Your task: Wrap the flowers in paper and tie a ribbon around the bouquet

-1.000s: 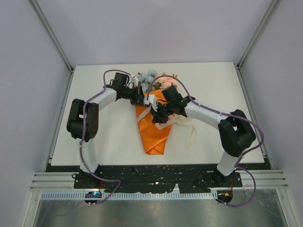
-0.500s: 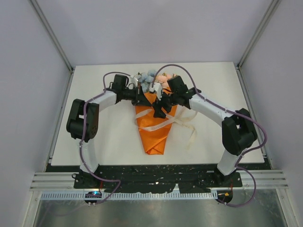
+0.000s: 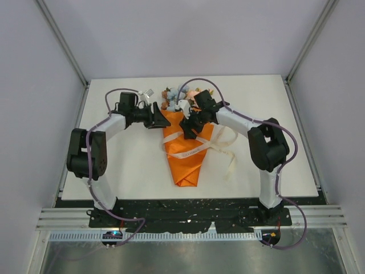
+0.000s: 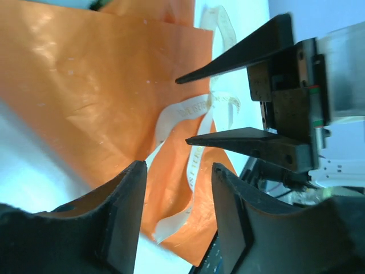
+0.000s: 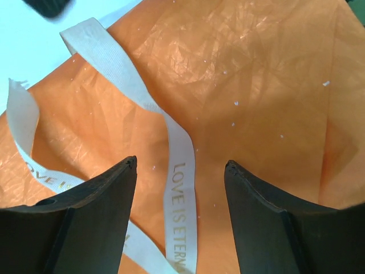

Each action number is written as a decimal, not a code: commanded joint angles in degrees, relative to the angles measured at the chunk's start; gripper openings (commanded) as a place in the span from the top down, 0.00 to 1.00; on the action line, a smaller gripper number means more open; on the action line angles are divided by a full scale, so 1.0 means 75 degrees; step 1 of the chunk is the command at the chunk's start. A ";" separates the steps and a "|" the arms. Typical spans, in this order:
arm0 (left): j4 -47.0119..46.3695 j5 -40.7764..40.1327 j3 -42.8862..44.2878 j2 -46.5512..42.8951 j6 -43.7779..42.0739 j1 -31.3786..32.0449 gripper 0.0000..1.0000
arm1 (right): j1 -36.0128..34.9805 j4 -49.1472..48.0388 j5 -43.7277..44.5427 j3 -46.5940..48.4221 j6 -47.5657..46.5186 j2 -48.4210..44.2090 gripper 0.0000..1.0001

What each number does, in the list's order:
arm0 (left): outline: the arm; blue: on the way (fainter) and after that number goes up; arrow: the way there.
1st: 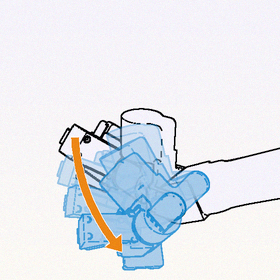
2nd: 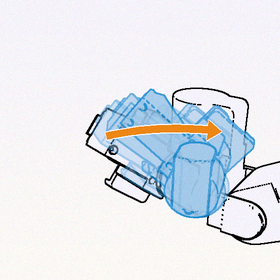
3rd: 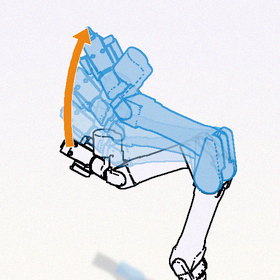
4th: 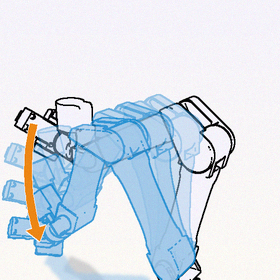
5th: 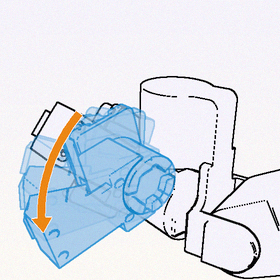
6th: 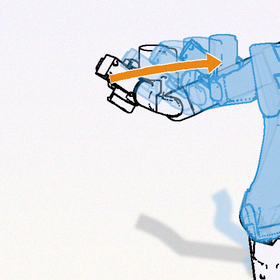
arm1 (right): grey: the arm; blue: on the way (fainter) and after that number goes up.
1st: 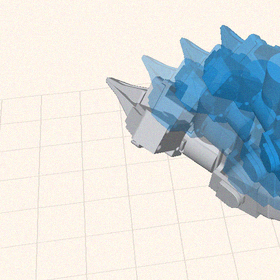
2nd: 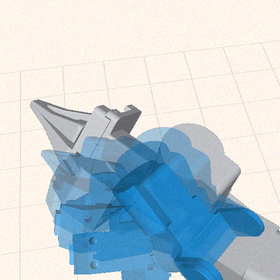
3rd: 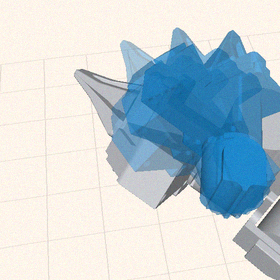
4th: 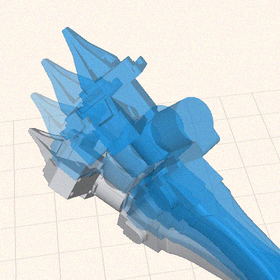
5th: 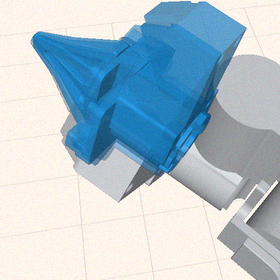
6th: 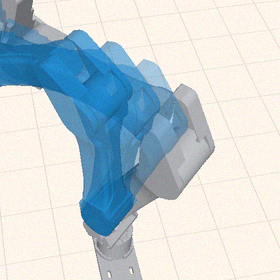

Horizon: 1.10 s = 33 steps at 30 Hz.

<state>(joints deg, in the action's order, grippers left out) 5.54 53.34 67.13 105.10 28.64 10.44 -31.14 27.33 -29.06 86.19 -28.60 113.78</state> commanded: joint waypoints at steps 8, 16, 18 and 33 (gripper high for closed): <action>0.1160 -0.2015 0.0084 -0.2117 -0.2378 -0.0746 0.01 | -0.0290 0.0129 0.0266 0.0485 -0.0570 -0.0040 0.80; -0.0039 -0.0165 0.0188 -0.2236 -0.2536 -0.1685 0.00 | -0.0594 0.0292 -0.0438 -0.0043 -0.0862 -0.1142 0.94; 0.0547 -0.0560 0.0539 -0.2213 -0.3230 -0.1614 0.00 | -0.0688 0.0375 -0.0520 -0.0183 -0.0909 -0.1295 0.95; 0.4768 -0.0692 0.2581 -0.1123 -0.5893 -0.0936 0.00 | -0.1216 0.0551 -0.0496 -0.1554 -0.2046 -0.1998 0.95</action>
<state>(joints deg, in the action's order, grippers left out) 27.09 44.21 83.09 94.19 -7.03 -0.93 -39.77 32.29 -32.03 75.79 -41.32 103.35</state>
